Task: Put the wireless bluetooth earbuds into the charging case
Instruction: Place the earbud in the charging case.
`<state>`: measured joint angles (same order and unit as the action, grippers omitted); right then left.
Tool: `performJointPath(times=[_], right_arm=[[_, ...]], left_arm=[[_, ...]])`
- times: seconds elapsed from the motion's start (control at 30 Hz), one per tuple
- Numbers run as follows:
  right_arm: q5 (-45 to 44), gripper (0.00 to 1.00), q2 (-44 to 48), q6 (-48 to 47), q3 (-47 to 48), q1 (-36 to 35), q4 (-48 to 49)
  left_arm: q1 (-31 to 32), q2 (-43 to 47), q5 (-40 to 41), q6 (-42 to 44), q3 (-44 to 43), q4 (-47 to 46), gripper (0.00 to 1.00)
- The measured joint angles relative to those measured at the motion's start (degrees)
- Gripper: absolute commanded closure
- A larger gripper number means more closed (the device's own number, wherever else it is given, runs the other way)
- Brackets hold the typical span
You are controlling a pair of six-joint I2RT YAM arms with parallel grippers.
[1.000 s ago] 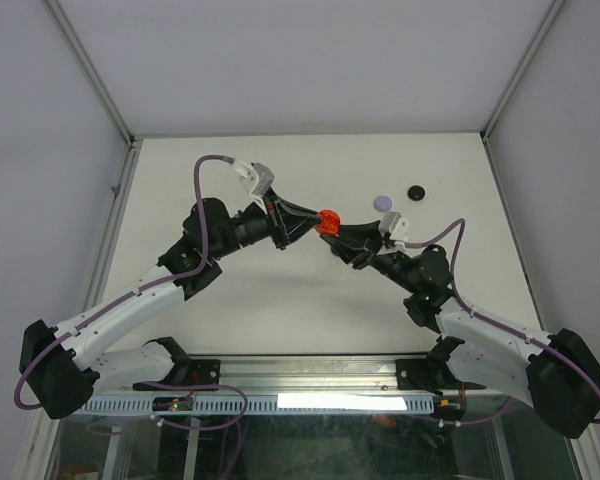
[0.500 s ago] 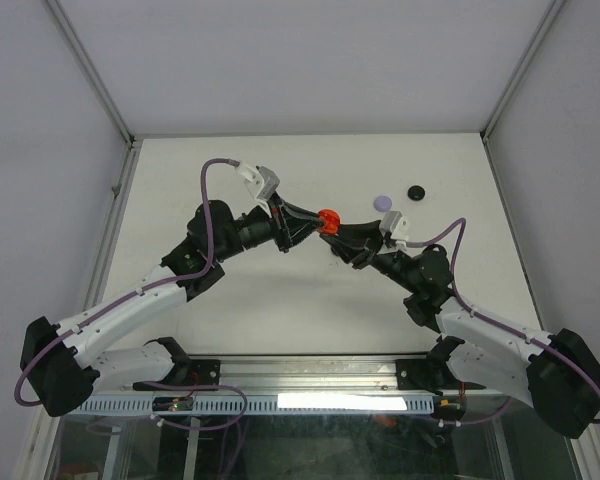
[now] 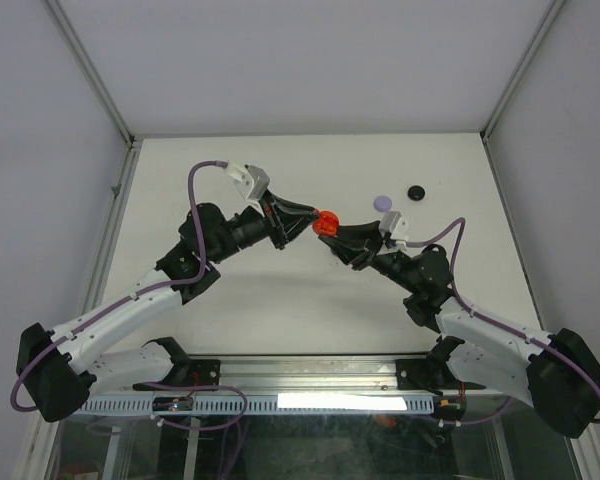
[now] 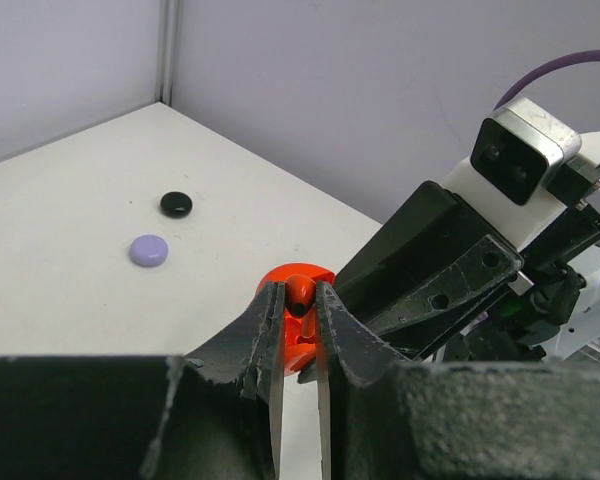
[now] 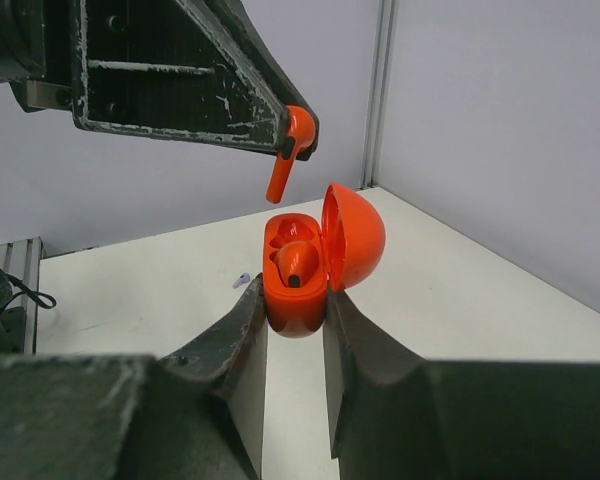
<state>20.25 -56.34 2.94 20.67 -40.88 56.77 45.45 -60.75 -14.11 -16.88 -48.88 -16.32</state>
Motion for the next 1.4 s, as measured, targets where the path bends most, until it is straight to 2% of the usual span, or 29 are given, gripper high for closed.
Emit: performJointPath(times=[0.63, 0.87, 0.97, 1.2, 1.4], right_arm=[[0.0, 1.0, 0.0, 0.2, 0.3, 0.0, 0.0], [-0.1, 1.0, 0.0, 0.4, 0.3, 0.0, -0.1], [-0.1, 1.0, 0.0, 0.6, 0.3, 0.0, -0.1], [0.0, 1.0, 0.0, 0.7, 0.3, -0.1, -0.4], [-0.2, 1.0, 0.0, 0.7, 0.3, -0.1, 0.2]], left_arm=[[1.5, -1.1, 0.7, 0.9, 1.3, -1.1, 0.88], [1.9, -1.1, 1.8, 1.4, 2.0, -1.1, 0.85], [2.2, -1.0, 2.4, 1.5, 2.4, -1.3, 0.79], [2.6, 1.3, 3.6, 2.1, 3.6, 0.0, 0.53], [2.6, 2.4, 3.6, 2.4, 3.5, 3.3, 0.36]])
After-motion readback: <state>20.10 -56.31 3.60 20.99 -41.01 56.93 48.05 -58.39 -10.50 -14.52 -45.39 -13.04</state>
